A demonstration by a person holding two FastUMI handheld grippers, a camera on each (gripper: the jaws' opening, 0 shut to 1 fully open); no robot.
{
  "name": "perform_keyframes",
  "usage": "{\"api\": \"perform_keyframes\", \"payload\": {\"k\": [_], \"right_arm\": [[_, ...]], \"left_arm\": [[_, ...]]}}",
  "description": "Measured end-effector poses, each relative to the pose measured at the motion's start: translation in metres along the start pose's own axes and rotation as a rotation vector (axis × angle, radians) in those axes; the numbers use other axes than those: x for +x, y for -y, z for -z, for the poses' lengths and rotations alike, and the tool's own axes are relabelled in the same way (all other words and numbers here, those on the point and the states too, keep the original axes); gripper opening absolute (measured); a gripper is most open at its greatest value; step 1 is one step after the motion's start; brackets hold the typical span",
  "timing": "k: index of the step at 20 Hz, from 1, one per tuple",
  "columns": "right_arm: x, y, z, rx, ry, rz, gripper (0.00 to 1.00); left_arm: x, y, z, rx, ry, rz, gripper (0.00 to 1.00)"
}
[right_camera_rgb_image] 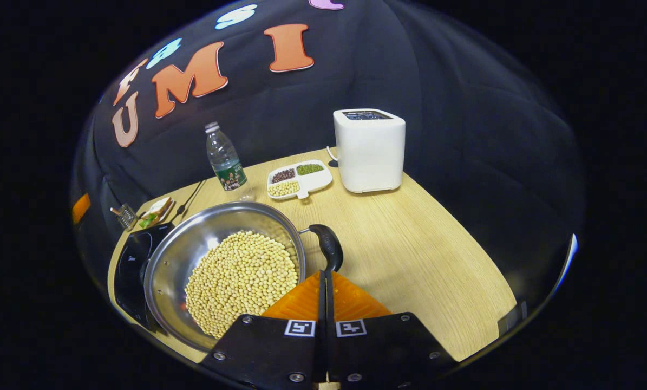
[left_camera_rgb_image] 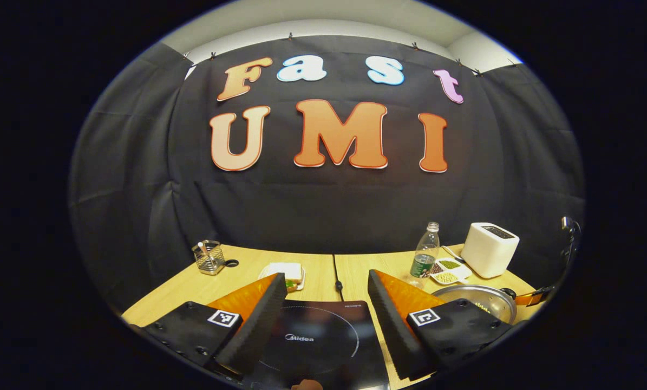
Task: First push the handle of the pot to place it horizontally, then grasp the pot with both hands and set it on the induction cooktop.
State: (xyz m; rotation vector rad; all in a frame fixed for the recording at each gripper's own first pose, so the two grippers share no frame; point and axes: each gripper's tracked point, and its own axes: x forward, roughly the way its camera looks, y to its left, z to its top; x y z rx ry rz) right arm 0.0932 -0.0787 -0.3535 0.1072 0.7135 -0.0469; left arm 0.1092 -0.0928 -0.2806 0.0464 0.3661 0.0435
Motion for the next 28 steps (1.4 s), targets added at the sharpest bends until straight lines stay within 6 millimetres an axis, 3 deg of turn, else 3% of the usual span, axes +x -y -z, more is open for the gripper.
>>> {"api": "perform_keyframes", "payload": {"k": [5,10,11,12,16,18,26,27,28], "right_arm": [[0.0,-0.006,-0.009,-0.001,0.047,-0.027,0.05],[0.007,0.002,-0.018,-0.015,0.084,-0.009,0.3],[0.008,-0.001,-0.019,-0.008,0.085,-0.019,0.29],[0.009,-0.004,-0.018,-0.003,0.081,-0.031,0.45],[0.021,-0.013,-0.017,-0.02,0.073,-0.049,0.71],[0.028,-0.015,-0.019,-0.037,0.08,-0.04,0.8],[0.059,-0.013,-0.012,-0.055,0.044,-0.013,0.83],[0.06,-0.011,-0.011,-0.078,0.043,-0.008,0.81],[0.064,-0.009,-0.013,-0.086,0.05,-0.011,0.7]], "left_arm": [[0.01,0.036,0.041,-0.007,-0.084,0.061,0.98],[0.013,0.068,0.076,-0.014,-0.16,0.109,0.97],[0.01,0.074,0.081,-0.015,-0.173,0.119,0.97],[0.01,0.08,0.086,-0.014,-0.185,0.13,1.0],[0.009,0.102,0.11,0.0,-0.239,0.161,0.99],[0.008,0.108,0.123,0.002,-0.272,0.171,0.99],[0.009,0.122,0.156,0.003,-0.369,0.172,0.99],[0.01,0.122,0.158,-0.001,-0.377,0.168,0.99],[0.01,0.123,0.162,-0.009,-0.392,0.166,0.98]]}}
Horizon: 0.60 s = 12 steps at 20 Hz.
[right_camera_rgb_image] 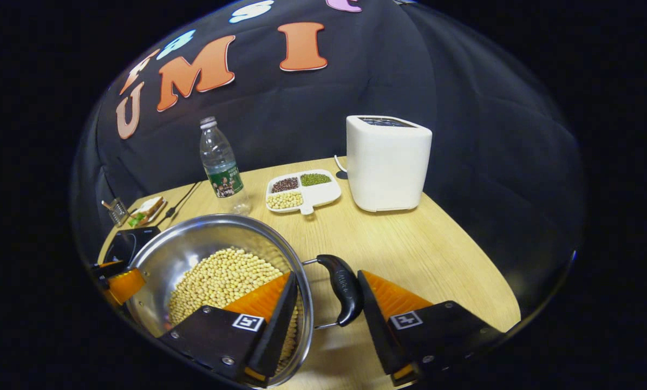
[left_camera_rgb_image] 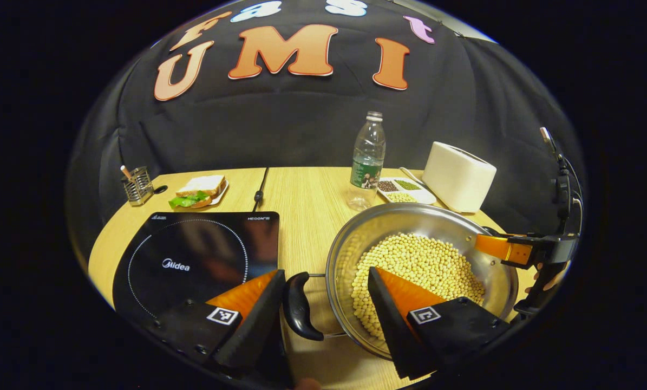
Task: First push the handle of the pot to place it horizontally, then grasp the pot with both hands and set it on the induction cooktop.
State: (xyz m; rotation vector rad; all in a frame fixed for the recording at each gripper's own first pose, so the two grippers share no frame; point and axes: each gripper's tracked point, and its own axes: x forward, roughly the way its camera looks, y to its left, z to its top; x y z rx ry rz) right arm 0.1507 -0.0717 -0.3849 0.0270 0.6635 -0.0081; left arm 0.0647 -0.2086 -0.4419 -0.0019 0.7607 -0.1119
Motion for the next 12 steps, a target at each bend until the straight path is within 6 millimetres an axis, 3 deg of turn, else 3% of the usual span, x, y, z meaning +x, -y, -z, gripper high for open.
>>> {"api": "perform_keyframes", "payload": {"k": [1,8,12], "right_arm": [[-0.004,-0.003,0.002,-0.008,-0.002,-0.004,0.65],[-0.009,0.001,0.003,-0.011,0.005,0.003,0.61],[-0.011,0.003,0.001,0.021,0.005,0.022,0.61]], "left_arm": [[0.001,0.0,0.004,-0.009,-0.016,-0.003,0.99],[0.025,-0.007,0.006,0.013,-0.034,-0.048,0.98],[0.031,-0.005,0.007,-0.035,-0.048,-0.015,0.74]]}}
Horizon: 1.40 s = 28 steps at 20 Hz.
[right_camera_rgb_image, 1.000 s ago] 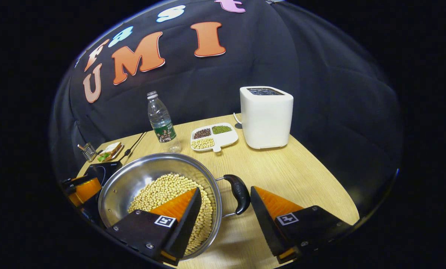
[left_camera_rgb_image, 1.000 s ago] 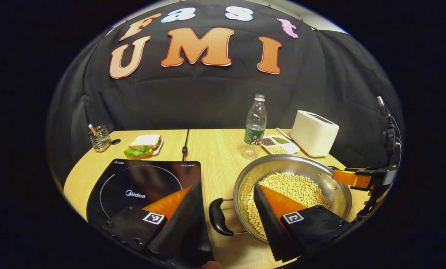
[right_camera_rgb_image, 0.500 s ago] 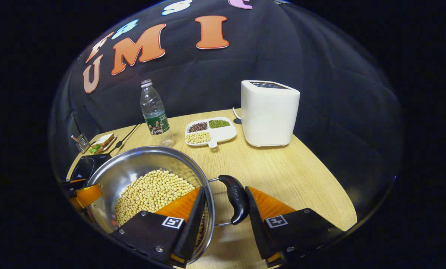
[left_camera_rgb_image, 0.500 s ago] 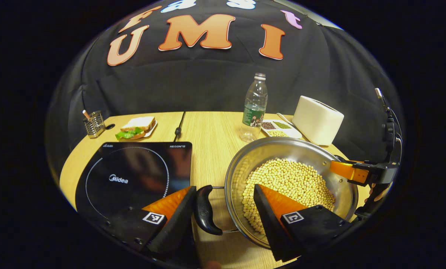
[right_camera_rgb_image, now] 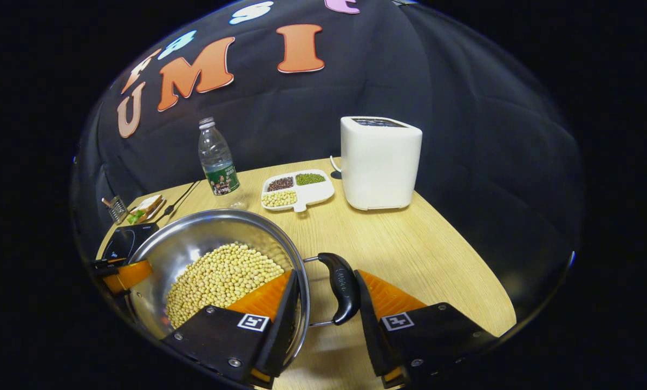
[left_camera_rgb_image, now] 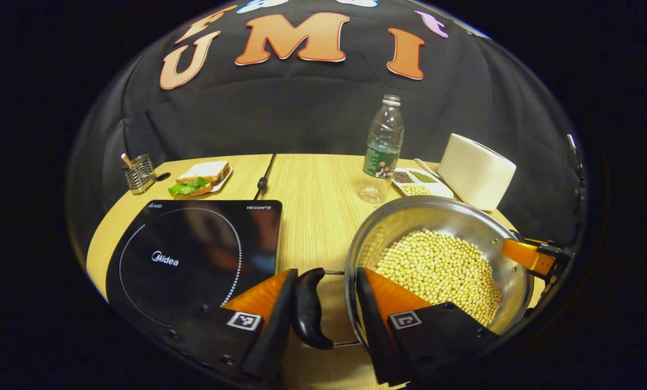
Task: First push the handle of the pot to place it horizontally, then grasp the pot with both hands and set it on the induction cooktop.
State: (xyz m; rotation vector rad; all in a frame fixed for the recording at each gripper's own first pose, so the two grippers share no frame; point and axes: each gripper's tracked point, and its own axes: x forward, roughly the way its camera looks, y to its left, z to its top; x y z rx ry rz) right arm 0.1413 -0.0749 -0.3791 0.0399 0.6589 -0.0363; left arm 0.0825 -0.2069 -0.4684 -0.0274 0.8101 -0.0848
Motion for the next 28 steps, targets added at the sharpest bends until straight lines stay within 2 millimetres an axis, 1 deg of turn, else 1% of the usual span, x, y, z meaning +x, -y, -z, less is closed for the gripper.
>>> {"api": "perform_keyframes", "payload": {"k": [1,4,5,6,7,8,9,10,11,12,13,14,15,16,17,18,19,20,22,23,25,26,28], "right_arm": [[-0.001,-0.001,0.0,0.011,-0.001,0.001,0.6],[-0.004,0.001,-0.002,0.035,0.005,0.019,0.57],[-0.004,0.0,-0.001,0.052,-0.002,0.019,0.56],[-0.005,-0.001,-0.001,0.069,-0.013,0.019,0.54],[-0.007,-0.002,0.001,0.092,-0.028,0.022,0.54],[-0.009,-0.003,0.001,0.106,-0.04,0.019,0.53],[-0.01,-0.005,0.0,0.115,-0.037,0.017,0.49],[-0.011,-0.004,-0.003,0.119,-0.027,0.023,0.53],[-0.013,-0.003,-0.007,0.114,-0.014,0.029,0.53],[-0.017,-0.001,-0.013,0.111,-0.002,0.033,0.53],[-0.022,-0.001,-0.019,0.114,0.01,0.034,0.53],[-0.034,-0.002,-0.024,0.117,0.02,0.032,0.48],[-0.043,-0.004,-0.03,0.118,0.03,0.031,0.53],[-0.053,-0.004,-0.039,0.116,0.045,0.028,0.53],[-0.062,-0.008,-0.046,0.115,0.06,0.025,0.53],[-0.068,-0.017,-0.051,0.112,0.07,0.02,0.48],[-0.072,-0.025,-0.061,0.111,0.083,0.018,0.53],[-0.076,-0.033,-0.069,0.11,0.093,0.017,0.53],[-0.09,-0.04,-0.078,0.099,0.115,0.012,0.53],[-0.097,-0.047,-0.083,0.095,0.122,0.01,0.53],[-0.102,-0.065,-0.092,0.085,0.137,0.001,0.52],[-0.106,-0.073,-0.095,0.08,0.142,-0.006,0.53],[-0.11,-0.092,-0.097,0.074,0.146,-0.027,0.53]], "left_arm": [[0.001,0.002,0.002,-0.017,-0.006,0.01,0.67],[0.001,0.002,0.002,-0.006,-0.028,0.014,0.63],[0.0,0.003,0.001,-0.005,-0.034,0.008,0.58],[-0.003,0.005,0.002,0.002,-0.027,-0.001,0.58],[-0.006,0.005,0.0,0.028,-0.019,-0.006,0.57],[-0.007,0.005,-0.002,0.037,-0.012,-0.006,0.58],[-0.01,0.006,-0.005,0.034,-0.009,0.001,0.58],[-0.016,0.005,-0.006,0.026,-0.016,0.008,0.6],[-0.021,0.005,-0.008,0.019,-0.02,0.014,0.58],[-0.025,0.006,-0.013,0.019,-0.016,0.022,0.55],[-0.031,0.005,-0.02,0.021,-0.004,0.029,0.58],[-0.035,0.004,-0.025,0.023,0.005,0.034,0.55],[-0.042,0.002,-0.033,0.024,0.015,0.036,0.55],[-0.048,0.0,-0.041,0.022,0.026,0.038,0.55],[-0.055,-0.003,-0.049,0.019,0.036,0.042,0.58],[-0.061,-0.007,-0.057,0.015,0.045,0.046,0.57],[-0.067,-0.011,-0.065,0.01,0.055,0.049,0.57],[-0.073,-0.016,-0.071,0.009,0.064,0.051,0.57],[-0.084,-0.027,-0.084,0.003,0.082,0.051,0.57],[-0.089,-0.033,-0.089,-0.004,0.088,0.051,0.6],[-0.097,-0.05,-0.097,-0.025,0.1,0.043,0.55],[-0.101,-0.06,-0.101,-0.033,0.104,0.038,0.57],[-0.111,-0.081,-0.106,-0.042,0.112,0.022,0.57]]}}
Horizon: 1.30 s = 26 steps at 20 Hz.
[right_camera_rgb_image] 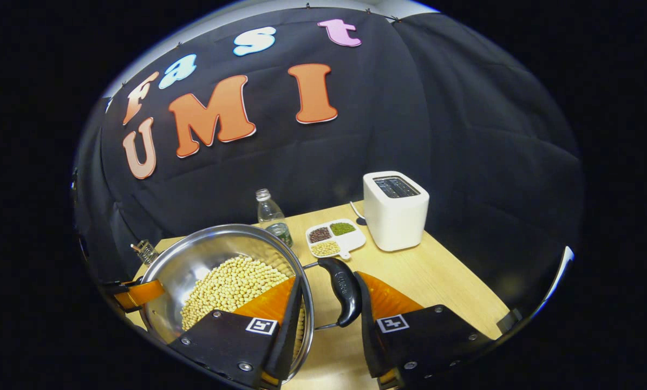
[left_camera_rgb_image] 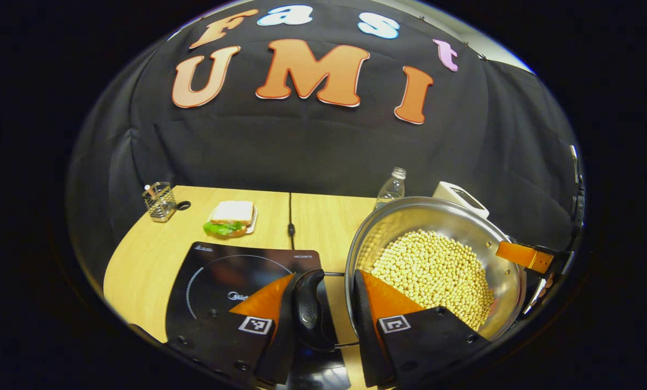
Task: First push the handle of the pot to place it horizontally, then grasp the pot with both hands and set it on the induction cooktop.
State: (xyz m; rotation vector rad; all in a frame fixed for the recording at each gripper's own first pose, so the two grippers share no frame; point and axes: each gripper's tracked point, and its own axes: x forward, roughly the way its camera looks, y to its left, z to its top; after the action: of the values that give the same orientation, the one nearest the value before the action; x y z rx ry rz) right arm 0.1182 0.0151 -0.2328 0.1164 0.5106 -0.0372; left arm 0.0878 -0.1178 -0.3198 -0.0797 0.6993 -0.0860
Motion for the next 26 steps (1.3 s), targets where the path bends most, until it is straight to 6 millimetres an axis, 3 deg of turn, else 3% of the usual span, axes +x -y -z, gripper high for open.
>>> {"api": "perform_keyframes", "payload": {"k": [1,3,4,9,10,15,21,26], "right_arm": [[-0.001,-0.01,-0.001,-0.001,0.001,-0.014,0.53],[-0.003,-0.034,0.0,-0.005,-0.003,-0.041,0.53],[-0.003,-0.045,0.0,-0.008,-0.001,-0.053,0.53],[-0.004,-0.102,0.007,-0.02,-0.009,-0.117,0.52],[-0.003,-0.113,0.009,-0.025,-0.012,-0.129,0.52],[0.002,-0.16,0.028,-0.033,-0.043,-0.178,0.53],[0.009,-0.202,0.054,-0.04,-0.084,-0.225,0.53],[0.02,-0.218,0.074,-0.059,-0.121,-0.229,0.53]], "left_arm": [[-0.005,-0.01,-0.003,-0.003,0.005,-0.01,0.6],[-0.013,-0.033,-0.008,-0.011,0.01,-0.031,0.55],[-0.017,-0.043,-0.011,-0.014,0.013,-0.042,0.6],[-0.034,-0.103,-0.019,-0.042,0.023,-0.098,0.55],[-0.037,-0.115,-0.017,-0.048,0.024,-0.107,0.59],[-0.047,-0.166,-0.01,-0.073,0.012,-0.158,0.57],[-0.056,-0.213,0.007,-0.091,-0.005,-0.208,0.57],[-0.045,-0.235,0.027,-0.123,-0.045,-0.214,0.55]]}}
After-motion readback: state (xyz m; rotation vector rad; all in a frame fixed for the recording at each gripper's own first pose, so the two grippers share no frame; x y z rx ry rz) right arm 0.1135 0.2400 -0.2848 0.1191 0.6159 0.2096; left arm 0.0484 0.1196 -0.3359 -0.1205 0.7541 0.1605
